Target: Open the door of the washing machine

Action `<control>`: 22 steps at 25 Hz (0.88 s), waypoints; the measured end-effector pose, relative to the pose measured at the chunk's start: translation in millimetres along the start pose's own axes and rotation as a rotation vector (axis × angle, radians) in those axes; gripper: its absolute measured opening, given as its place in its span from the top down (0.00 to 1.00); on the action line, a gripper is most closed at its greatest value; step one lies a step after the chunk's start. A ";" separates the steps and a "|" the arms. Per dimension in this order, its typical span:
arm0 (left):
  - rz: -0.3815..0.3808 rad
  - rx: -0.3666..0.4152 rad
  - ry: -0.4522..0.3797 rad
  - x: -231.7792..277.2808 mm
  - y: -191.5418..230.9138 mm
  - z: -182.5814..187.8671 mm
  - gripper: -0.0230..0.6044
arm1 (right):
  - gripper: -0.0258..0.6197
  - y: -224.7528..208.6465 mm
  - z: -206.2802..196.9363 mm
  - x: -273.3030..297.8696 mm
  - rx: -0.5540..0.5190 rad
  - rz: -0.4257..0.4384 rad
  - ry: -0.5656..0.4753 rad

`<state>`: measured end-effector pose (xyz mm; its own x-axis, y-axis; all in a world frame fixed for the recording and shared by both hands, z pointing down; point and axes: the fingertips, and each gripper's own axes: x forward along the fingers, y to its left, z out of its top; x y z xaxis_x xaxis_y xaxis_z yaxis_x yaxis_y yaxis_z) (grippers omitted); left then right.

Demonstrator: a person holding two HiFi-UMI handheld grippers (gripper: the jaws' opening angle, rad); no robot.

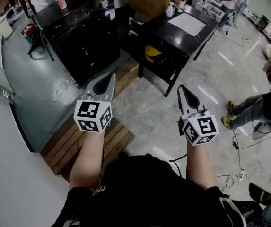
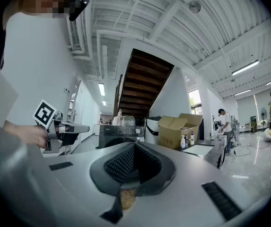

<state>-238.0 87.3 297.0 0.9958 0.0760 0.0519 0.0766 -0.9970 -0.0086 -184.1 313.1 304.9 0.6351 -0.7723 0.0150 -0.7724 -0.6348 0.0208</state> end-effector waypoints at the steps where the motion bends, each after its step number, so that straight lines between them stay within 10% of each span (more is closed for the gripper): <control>1: -0.001 -0.001 0.001 0.6 -2.7 0.4 0.95 | 0.98 -1.4 0.4 -1.6 0.001 0.002 -0.001; 22: -0.011 -0.052 0.010 24.0 -74.9 -12.1 0.95 | 0.97 -37.9 -6.0 -58.1 0.083 0.097 -0.017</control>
<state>-220.4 163.7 310.9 0.9943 0.0872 0.0612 0.0846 -0.9954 0.0439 -191.7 382.2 309.2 0.5575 -0.8302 -0.0038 -0.8287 -0.5562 -0.0626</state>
